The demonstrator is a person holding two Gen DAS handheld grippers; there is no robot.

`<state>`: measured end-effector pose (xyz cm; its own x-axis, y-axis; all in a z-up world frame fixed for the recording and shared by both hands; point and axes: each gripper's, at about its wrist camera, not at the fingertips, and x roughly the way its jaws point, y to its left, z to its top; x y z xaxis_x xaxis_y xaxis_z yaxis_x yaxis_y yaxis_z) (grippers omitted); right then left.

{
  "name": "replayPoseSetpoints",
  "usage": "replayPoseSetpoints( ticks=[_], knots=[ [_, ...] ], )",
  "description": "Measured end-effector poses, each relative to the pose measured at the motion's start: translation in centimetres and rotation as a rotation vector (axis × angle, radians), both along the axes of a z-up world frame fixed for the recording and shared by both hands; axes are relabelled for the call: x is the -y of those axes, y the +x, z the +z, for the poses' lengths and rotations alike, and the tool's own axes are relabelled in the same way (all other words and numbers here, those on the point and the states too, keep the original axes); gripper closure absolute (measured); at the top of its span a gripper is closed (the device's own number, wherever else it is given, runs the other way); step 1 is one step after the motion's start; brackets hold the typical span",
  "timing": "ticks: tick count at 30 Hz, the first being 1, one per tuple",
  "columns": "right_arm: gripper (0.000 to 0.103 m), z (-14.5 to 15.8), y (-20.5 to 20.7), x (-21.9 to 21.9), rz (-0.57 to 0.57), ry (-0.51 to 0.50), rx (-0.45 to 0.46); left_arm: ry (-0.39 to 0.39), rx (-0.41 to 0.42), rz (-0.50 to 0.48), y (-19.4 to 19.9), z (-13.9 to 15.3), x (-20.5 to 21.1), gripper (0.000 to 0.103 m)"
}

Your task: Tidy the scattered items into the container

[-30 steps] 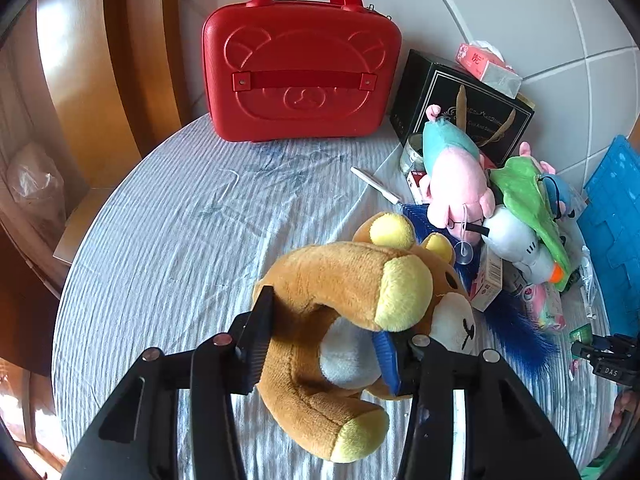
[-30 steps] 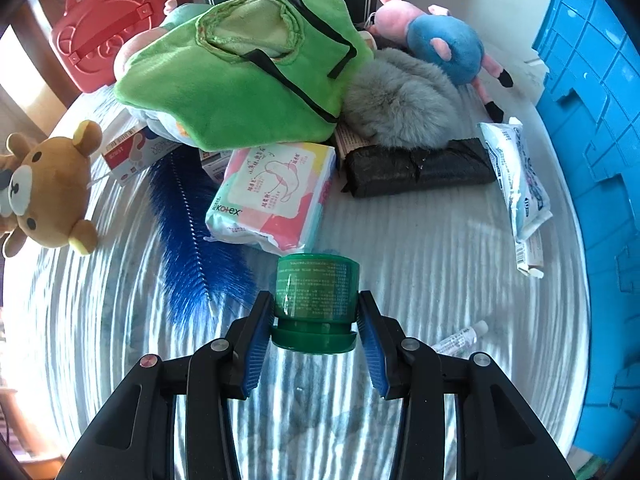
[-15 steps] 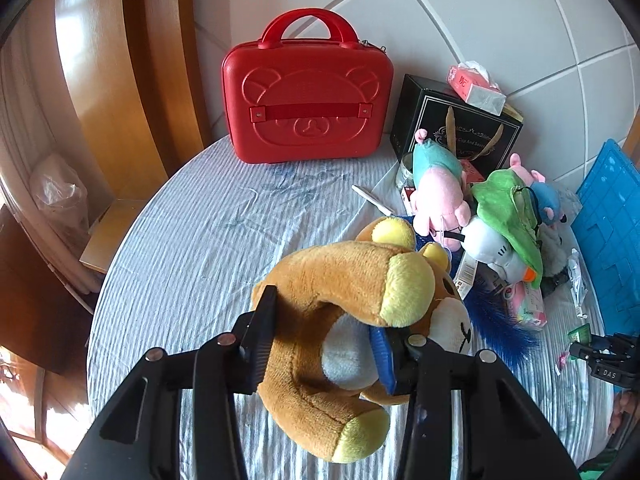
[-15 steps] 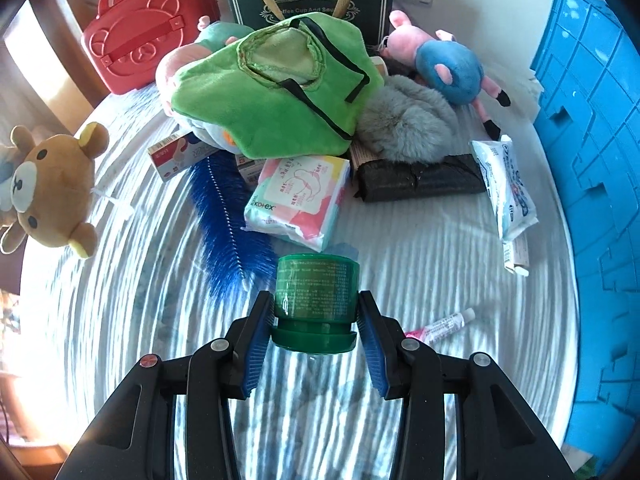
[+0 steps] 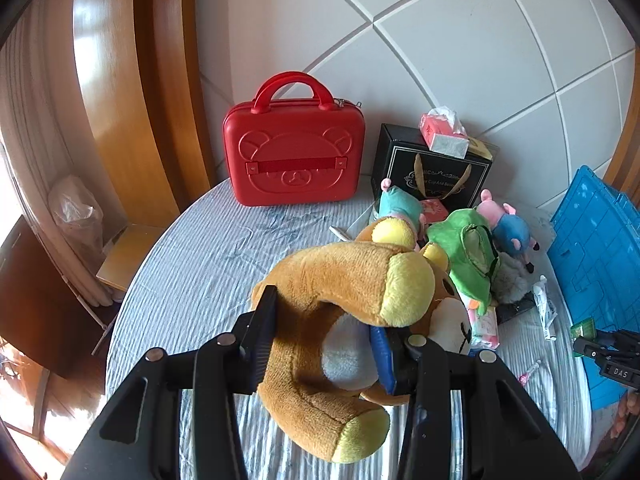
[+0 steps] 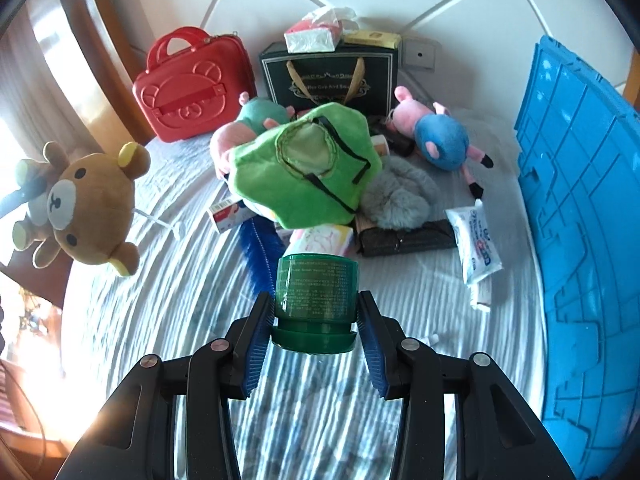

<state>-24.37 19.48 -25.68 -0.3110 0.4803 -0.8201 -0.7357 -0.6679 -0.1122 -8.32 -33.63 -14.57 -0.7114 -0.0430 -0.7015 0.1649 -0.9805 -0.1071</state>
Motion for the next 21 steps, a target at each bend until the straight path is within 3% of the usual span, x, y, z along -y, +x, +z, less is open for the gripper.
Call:
replayPoseSetpoints(
  ticks=[18, 21],
  knots=[
    [0.062, 10.8, 6.9, 2.4, 0.11, 0.068, -0.132, -0.009, -0.132, -0.033, 3.8, 9.3, -9.2, 0.062],
    [0.062, 12.2, 8.5, 2.3, 0.119, 0.077, -0.154, -0.012, -0.16, -0.049, 3.8, 10.9, -11.2, 0.07]
  ],
)
